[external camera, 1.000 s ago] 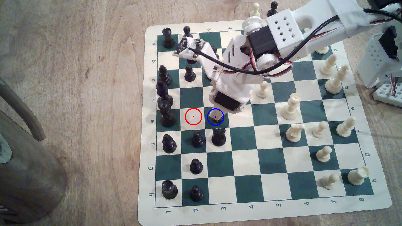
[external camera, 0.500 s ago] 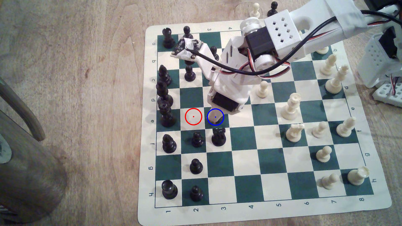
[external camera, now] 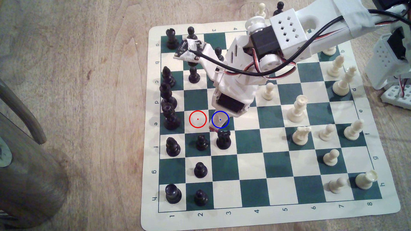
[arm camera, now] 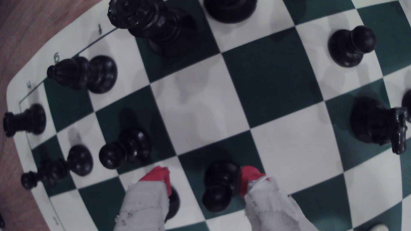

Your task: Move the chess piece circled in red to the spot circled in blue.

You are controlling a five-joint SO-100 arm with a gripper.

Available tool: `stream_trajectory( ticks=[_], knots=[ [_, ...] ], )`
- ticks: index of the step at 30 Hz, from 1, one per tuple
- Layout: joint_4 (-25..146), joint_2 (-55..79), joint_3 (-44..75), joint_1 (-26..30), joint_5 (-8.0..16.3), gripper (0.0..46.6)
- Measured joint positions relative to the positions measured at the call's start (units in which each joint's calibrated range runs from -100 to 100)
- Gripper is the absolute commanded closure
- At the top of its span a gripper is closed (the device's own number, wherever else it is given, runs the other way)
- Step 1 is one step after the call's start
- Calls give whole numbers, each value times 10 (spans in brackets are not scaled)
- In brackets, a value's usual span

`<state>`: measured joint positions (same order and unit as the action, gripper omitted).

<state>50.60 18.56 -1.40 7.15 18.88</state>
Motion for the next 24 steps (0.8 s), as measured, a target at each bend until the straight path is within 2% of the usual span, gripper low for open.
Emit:
stream_trajectory(
  ticks=[10, 12, 15, 20, 21, 24],
  knots=[
    [27, -105, -36, -10, -11, 270],
    [24, -158, -100, -10, -16, 256],
    [-11, -240, -197, -10, -25, 263],
    [-85, -444, -410, -7, -47, 255],
    [-104, -514, -474, -18, -56, 253],
    [-132, -588, -537, -44, -64, 255]
  ],
)
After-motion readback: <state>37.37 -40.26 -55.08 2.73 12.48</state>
